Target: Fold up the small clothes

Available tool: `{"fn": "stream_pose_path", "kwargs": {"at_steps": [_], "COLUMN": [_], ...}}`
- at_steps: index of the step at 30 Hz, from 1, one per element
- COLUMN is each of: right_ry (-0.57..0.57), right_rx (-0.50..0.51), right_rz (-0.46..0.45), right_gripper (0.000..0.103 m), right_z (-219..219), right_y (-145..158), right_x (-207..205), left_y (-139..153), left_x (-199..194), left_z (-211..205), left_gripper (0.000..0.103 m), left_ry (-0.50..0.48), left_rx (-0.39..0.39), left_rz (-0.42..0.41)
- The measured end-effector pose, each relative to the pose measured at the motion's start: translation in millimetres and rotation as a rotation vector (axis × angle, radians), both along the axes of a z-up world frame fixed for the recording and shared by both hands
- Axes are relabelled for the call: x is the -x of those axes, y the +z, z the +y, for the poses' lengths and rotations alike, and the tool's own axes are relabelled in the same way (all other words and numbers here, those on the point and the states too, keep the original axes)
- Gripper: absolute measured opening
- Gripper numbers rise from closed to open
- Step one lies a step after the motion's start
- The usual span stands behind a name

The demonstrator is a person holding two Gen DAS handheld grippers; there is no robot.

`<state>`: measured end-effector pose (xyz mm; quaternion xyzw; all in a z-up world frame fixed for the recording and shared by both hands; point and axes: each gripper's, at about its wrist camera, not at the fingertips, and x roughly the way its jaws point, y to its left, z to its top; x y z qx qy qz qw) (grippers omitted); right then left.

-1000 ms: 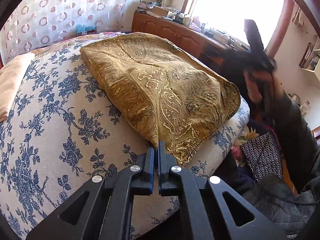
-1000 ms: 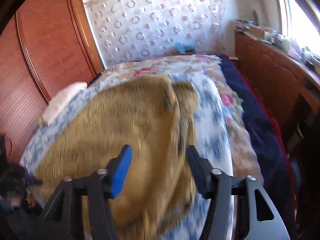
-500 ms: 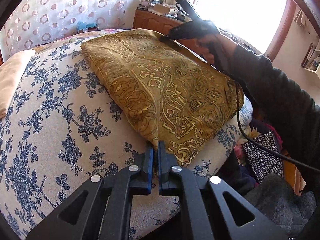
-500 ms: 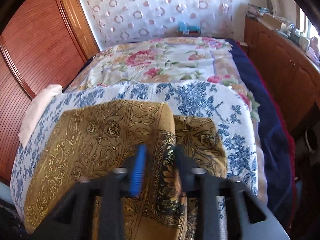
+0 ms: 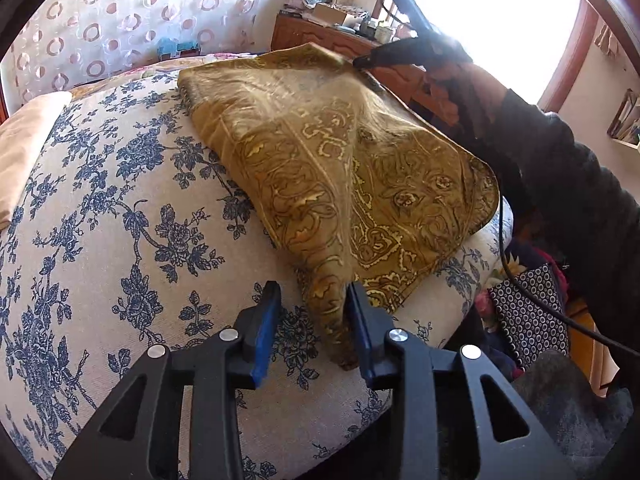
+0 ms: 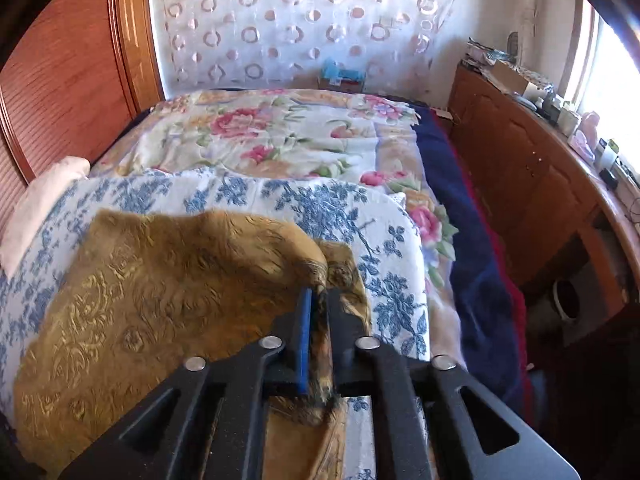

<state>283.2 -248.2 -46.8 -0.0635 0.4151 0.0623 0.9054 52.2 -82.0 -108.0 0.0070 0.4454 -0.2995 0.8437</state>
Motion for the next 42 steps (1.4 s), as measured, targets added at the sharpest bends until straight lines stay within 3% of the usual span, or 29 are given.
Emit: {"fn": "stream_pose_path", "kwargs": {"at_steps": [5, 10, 13, 17, 27, 32, 34, 35, 36, 37, 42], "right_ry": [0.008, -0.001, 0.032, 0.071, 0.030, 0.038, 0.052, 0.067, 0.084, 0.098, 0.062], "right_rx": [-0.108, -0.121, -0.116, -0.084, -0.168, -0.233, -0.227, -0.215, -0.202, -0.188, -0.195], "right_rz": [-0.016, 0.003, -0.004, -0.035, -0.002, 0.008, 0.010, 0.016, 0.022, 0.006, -0.046], "right_gripper": [0.031, 0.031, 0.031, 0.060, 0.061, 0.060, 0.052, 0.036, 0.010, 0.006, 0.006], "right_z": [-17, -16, -17, -24, -54, -59, -57, -55, -55, -54, -62], "right_y": [12, 9, 9, 10, -18, -20, -22, -24, -28, -28, -24], "right_x": [-9, -11, 19, 76, 197, 223, 228, 229, 232, 235, 240], "left_y": [16, 20, 16, 12, 6, 5, 4, 4, 4, 3, 3], "left_x": [-2, -9, -9, -11, -13, -15, -15, -16, -15, -15, -14], "left_z": [16, 23, 22, 19, 18, 16, 15, 15, 14, 14, 12], "left_gripper": [0.036, 0.036, 0.036, 0.036, 0.036, 0.036, 0.036, 0.036, 0.036, 0.036, 0.036], "left_ry": [0.052, 0.085, 0.083, 0.087, 0.098, 0.096, 0.095, 0.094, 0.093, 0.091, 0.079], "left_rx": [0.075, 0.067, 0.058, 0.056, 0.048, 0.041, 0.042, 0.040, 0.039, 0.036, 0.035], "left_rz": [-0.055, -0.062, -0.057, -0.045, -0.027, -0.023, -0.017, -0.015, -0.014, -0.013, -0.003]}}
